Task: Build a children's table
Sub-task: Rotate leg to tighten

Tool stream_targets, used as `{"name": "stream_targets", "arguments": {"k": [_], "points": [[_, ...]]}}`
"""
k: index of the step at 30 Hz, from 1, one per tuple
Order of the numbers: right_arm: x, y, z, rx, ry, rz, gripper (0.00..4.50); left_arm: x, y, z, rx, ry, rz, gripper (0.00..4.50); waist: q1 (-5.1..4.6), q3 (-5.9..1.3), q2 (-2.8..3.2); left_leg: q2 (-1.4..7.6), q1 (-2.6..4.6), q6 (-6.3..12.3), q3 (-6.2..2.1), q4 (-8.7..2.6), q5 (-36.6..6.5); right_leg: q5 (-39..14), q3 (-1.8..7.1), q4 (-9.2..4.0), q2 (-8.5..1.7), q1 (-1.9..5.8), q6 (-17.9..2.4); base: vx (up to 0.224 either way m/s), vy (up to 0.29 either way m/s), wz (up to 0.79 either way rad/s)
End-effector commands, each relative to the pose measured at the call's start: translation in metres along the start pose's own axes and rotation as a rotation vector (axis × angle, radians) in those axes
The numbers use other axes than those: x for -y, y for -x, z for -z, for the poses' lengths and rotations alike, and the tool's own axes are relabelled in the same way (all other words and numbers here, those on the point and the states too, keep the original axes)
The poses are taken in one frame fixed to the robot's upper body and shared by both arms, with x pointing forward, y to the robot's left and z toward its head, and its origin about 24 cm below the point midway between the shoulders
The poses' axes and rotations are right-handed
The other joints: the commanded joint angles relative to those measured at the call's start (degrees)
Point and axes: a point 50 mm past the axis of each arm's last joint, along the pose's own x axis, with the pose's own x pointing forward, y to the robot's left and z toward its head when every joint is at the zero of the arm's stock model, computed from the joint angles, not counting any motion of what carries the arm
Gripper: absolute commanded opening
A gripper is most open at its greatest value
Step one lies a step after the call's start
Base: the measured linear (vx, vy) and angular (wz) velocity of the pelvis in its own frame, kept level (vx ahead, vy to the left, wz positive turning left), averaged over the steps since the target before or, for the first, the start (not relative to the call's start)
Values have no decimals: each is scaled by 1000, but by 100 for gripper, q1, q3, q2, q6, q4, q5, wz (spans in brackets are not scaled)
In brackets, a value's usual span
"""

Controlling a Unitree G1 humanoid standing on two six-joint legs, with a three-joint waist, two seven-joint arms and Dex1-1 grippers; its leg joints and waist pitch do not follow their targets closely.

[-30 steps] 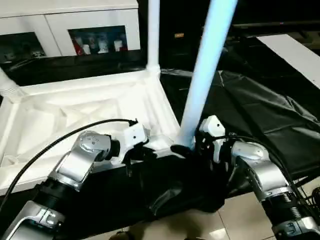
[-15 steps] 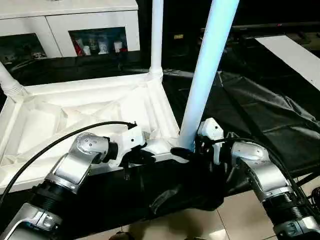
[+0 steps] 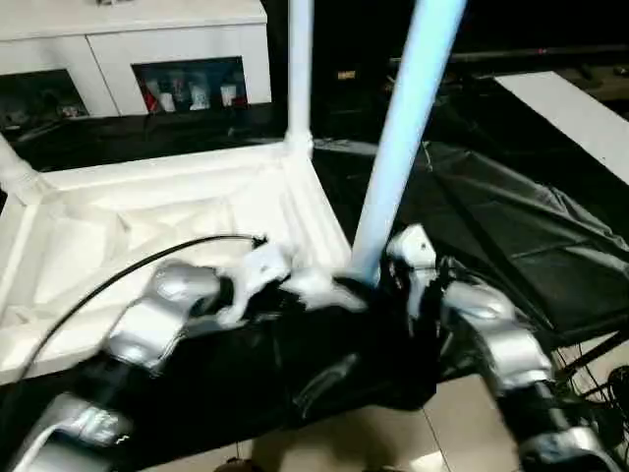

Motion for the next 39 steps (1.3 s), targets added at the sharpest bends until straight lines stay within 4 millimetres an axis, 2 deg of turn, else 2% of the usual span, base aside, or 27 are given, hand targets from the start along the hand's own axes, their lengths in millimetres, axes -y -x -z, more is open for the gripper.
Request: {"name": "stream_targets", "arguments": {"k": [1, 3, 5, 7, 9, 13, 16, 18, 19, 20, 21, 22, 23, 24, 27, 28, 29, 30, 31, 34, 36, 39], "points": [[-5, -5, 29, -127, -88, 108, 269, 2, -16, -4, 1, 46, -53, 0, -10, -234, 11, 206, 156, -144, -125, -426, -1934, -1988, 217, -537, -333, 121, -1016, 0, 0, 0], [-8, -13, 30, -135, -103, 173, 269, 0, -24, -8, -3, 74, -103, 0, -24, -225, 9, 198, 149, -201, -130, -444, -2038, -2101, 212, -562, -323, 106, -913, 0, 0, 0], [-12, -24, 32, -151, -136, 263, 269, -2, -34, -14, -13, 112, -176, 0, -33, -221, 8, 185, 188, -253, -133, -436, -2193, -2295, 217, -590, -334, 62, -867, 0, 0, 0], [-13, -32, 31, -161, -183, 344, 269, -2, -42, -19, -25, 124, -225, 0, -33, -231, 9, 188, 165, -233, -139, -443, -2198, -2290, 212, -602, -339, 77, -807, 0, 0, 0], [-15, -38, 29, -170, -210, 394, 269, -1, -49, -23, -31, 139, -255, 0, -41, -235, 3, 180, 193, -229, -136, -436, -2310, -2292, 205, -610, -330, 43, -778, 0, 0, 0], [-18, -45, 22, -137, -218, 370, 269, 1, -50, -24, -30, 128, -251, 0, -26, -253, -9, 175, 141, -151, -148, -451, -2249, -2200, 187, -614, -339, 78, -671, 0, 0, 0], [-20, -47, 17, -102, -173, 306, 269, 0, -47, -22, -28, 108, -241, 0, -18, -265, -17, 179, 123, -84, -139, -448, -2177, -2057, 189, -605, -345, 84, -690, 0, 0, 0], [-22, -46, 9, -46, -114, 230, 339, 0, -43, -21, -22, 80, -216, 0, -11, -270, -35, 183, 105, -39, -136, -445, -2156, -2098, 186, -614, -355, 95, -683, 0, 0, 0], [-22, -45, 7, -31, -100, 212, 341, 0, -41, -20, -22, 76, -209, 0, -9, -274, -38, 184, 105, -21, -132, -440, -2115, -2062, 191, -610, -357, 91, -692, 0, 0, 0], [-22, -44, 4, -13, -81, 181, 341, 0, -39, -19, -22, 65, -197, 0, -7, -265, -45, 185, 95, 25, -122, -441, -2051, -1974, 195, -608, -348, 96, -718, 0, 0, 0], [-20, -41, -1, 8, -54, 144, 348, 1, -36, -17, -16, 46, -168, 0, -22, -281, -52, 182, 52, 51, -134, -445, -1915, -1858, 185, -576, -349, 139, -751, 0, 0, 0], [-19, -39, -3, 14, -40, 124, 367, 1, -34, -15, -20, 45, -160, 0, -13, -284, -48, 183, 44, 69, -148, -453, -1846, -1812, 171, -572, -351, 157, -760, 0, 0, 0], [-17, -33, -7, 14, 14, 60, 367, 0, -28, -13, -19, 18, -139, 0, -13, -294, -44, 189, 38, 108, -132, -434, -1708, -1589, 174, -554, -342, 166, -797, 0, 0, 0], [-15, -28, -10, 13, 54, 25, 384, 1, -25, -11, -12, 9, -114, 0, -22, -291, -67, 187, 41, 189, -111, -413, -1569, -1331, 178, -538, -323, 162, -866, 0, 0, 0], [-13, -17, -14, 1, 115, -58, 387, 3, -18, -9, 5, -22, -70, 0, -19, -309, -51, 183, 16, 305, -98, -384, -1222, -965, 173, -490, -334, 202, -1015, 0, 0, 0], [-9, -5, -14, -25, 161, -143, 387, 6, -10, -5, 11, -55, -7, 0, -27, -313, -60, 190, 18, 319, -89, -377, -1153, -843, 172, -474, -322, 203, -1049, 0, 0, 0], [-7, 1, -14, -35, 181, -175, 387, 9, -7, -3, 22, -89, 37, 0, -7, -315, -54, 198, 32, 385, -82, -353, -1023, -543, 178, -446, -302, 209, -1098, 51, -3, -2], [-6, 4, -14, -41, 191, -192, 387, 10, -5, -2, 28, -110, 64, 0, -3, -312, -57, 188, 10, 465, -80, -336, -930, -285, 177, -413, -299, 225, -1141, 51, -3, -2], [-5, 6, -14, -44, 197, -206, 387, 12, -3, -2, 36, -124, 88, 0, -16, -316, -65, 192, 10, 495, -76, -336, -864, -158, 179, -398, -301, 230, -1183, 52, 1, -3], [-1, 17, -15, -53, 199, -264, 387, 15, 8, 5, 16, -107, 160, 0, -4, -329, -40, 188, 53, 611, -56, -302, -693, 282, 182, -342, -285, 220, -1413, 0, 0, 0], [0, 24, -16, -63, 206, -301, 387, 16, 15, 8, 8, -106, 190, 0, 9, -319, -35, 211, 79, 646, -48, -303, -672, 339, 184, -333, -283, 213, -1484, 0, 0, 0], [0, 30, -16, -80, 226, -330, 387, 17, 21, 10, 10, -114, 214, 0, 38, -301, -44, 217, 88, 620, -45, -314, -692, 236, 184, -337, -279, 213, -1474, 0, 0, 0]]}}
